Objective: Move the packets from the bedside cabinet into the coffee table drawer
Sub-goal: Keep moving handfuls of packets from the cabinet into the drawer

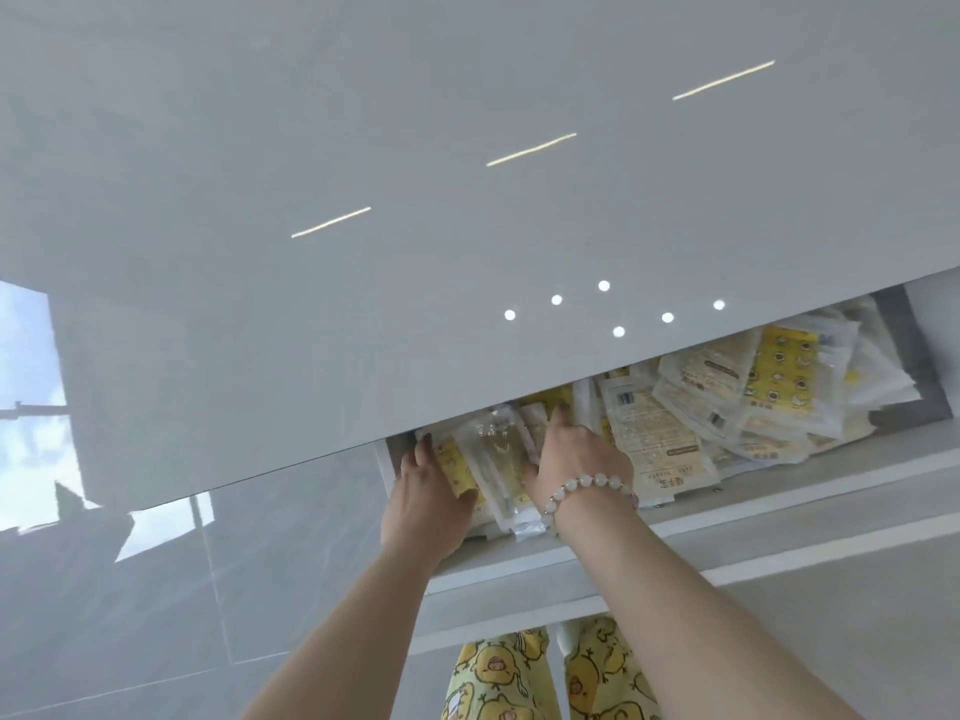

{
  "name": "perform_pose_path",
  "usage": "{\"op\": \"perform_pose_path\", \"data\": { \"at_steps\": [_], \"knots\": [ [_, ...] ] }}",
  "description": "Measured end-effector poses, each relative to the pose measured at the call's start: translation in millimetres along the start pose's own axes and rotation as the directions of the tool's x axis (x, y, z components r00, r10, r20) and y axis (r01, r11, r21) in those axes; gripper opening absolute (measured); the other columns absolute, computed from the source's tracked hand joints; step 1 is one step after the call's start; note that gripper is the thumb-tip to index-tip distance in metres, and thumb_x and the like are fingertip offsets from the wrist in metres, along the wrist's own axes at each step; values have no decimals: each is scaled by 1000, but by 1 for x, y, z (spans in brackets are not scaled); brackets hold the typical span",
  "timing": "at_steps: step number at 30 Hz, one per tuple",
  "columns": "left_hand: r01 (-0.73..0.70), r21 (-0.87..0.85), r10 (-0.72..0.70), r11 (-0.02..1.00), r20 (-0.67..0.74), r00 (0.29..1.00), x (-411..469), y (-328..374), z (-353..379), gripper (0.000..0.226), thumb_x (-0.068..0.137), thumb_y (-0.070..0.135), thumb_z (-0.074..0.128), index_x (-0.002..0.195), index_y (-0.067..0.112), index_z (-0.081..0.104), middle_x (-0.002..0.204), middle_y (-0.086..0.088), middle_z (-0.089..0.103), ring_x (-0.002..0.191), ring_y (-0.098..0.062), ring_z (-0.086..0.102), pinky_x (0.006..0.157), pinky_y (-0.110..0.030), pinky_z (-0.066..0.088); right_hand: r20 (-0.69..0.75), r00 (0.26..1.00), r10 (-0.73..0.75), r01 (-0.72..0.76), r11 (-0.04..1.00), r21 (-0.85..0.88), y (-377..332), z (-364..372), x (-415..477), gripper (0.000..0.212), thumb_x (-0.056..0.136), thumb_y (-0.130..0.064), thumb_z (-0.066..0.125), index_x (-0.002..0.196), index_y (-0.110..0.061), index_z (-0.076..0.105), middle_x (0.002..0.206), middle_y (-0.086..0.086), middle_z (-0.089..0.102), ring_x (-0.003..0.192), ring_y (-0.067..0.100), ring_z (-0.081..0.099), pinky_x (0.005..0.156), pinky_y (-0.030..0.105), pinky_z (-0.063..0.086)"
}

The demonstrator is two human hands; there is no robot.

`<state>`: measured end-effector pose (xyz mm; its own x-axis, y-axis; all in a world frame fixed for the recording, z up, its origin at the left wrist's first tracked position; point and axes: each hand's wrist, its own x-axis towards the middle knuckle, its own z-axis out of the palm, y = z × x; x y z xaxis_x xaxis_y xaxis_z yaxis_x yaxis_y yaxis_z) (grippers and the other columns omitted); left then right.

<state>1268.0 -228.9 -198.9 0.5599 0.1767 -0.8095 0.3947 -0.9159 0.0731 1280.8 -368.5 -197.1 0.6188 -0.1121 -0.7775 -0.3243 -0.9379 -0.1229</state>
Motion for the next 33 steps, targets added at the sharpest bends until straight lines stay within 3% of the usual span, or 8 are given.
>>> {"op": "perform_pose_path", "data": {
  "at_steps": [3, 5, 8, 11, 16, 21, 26, 33],
  "knots": [
    [-84, 53, 80, 995, 70, 994, -29, 2, -27, 69, 92, 35, 52, 148, 18, 16, 144, -5, 40, 128, -24, 43, 101, -35, 39, 12, 994, -106, 107, 992, -69, 1, -34, -30, 24, 97, -21, 44, 119, -11, 47, 102, 5, 62, 91, 21, 61, 53, 24, 35],
    [-201, 161, 191, 966, 75, 979, -54, 6, -56, 58, 94, 36, 47, 145, 24, 23, 138, 0, 45, 123, -21, 47, 97, -35, 44, -27, 981, -191, 185, 972, -147, -1, -70, -55, 22, 97, -19, 43, 114, -11, 53, 97, 5, 60, 87, 20, 59, 57, 25, 37],
    [-343, 349, 395, 872, -90, 914, -100, 13, -121, 45, 97, 38, 39, 140, 28, 34, 133, 8, 45, 122, -13, 46, 96, -28, 41, -117, 945, -305, 267, 927, -263, -13, -147, -96, 24, 96, -22, 41, 113, -11, 55, 108, 4, 60, 105, 21, 54, 79, 30, 41],
    [-345, 362, 462, 866, -315, 829, -157, 18, -200, 40, 98, 41, 35, 135, 29, 44, 133, 10, 45, 121, -11, 46, 96, -25, 38, -296, 875, -382, 282, 901, -330, -36, -237, -153, 24, 95, -22, 39, 110, -15, 57, 110, 2, 60, 109, 20, 49, 87, 29, 37],
    [-253, 278, 373, 927, -597, 710, -247, 11, -319, 34, 99, 39, 36, 123, 25, 56, 120, 7, 58, 114, -15, 52, 91, -28, 39, -471, 735, -487, 295, 856, -424, -95, -347, -261, 26, 95, -26, 38, 106, -17, 60, 108, 0, 60, 109, 20, 50, 88, 30, 35],
    [-172, 241, 296, 955, -760, 579, -322, -5, -380, 32, 98, 36, 36, 110, 23, 62, 107, 3, 67, 102, -20, 61, 89, -29, 38, -506, 584, -635, 395, 767, -506, -155, -381, -341, 28, 94, -25, 38, 105, -16, 62, 108, 2, 60, 109, 21, 50, 88, 31, 35],
    [-48, 113, 121, 992, -843, 525, -381, -52, -369, 33, 99, 35, 35, 110, 19, 61, 109, 1, 64, 104, -21, 58, 86, -30, 39, -398, 409, -821, 488, 565, -665, -198, -352, -395, 31, 95, -28, 38, 106, -15, 63, 109, 3, 61, 110, 22, 51, 91, 32, 35],
    [108, -174, -205, 979, -833, 514, -445, -157, -311, 34, 98, 35, 35, 107, 15, 60, 109, -3, 63, 102, -25, 60, 84, -33, 43, -218, 251, -943, 573, 326, -752, -267, -281, -461, 32, 95, -30, 39, 108, -15, 64, 110, 3, 63, 109, 21, 55, 91, 33, 37]
  ]
}}
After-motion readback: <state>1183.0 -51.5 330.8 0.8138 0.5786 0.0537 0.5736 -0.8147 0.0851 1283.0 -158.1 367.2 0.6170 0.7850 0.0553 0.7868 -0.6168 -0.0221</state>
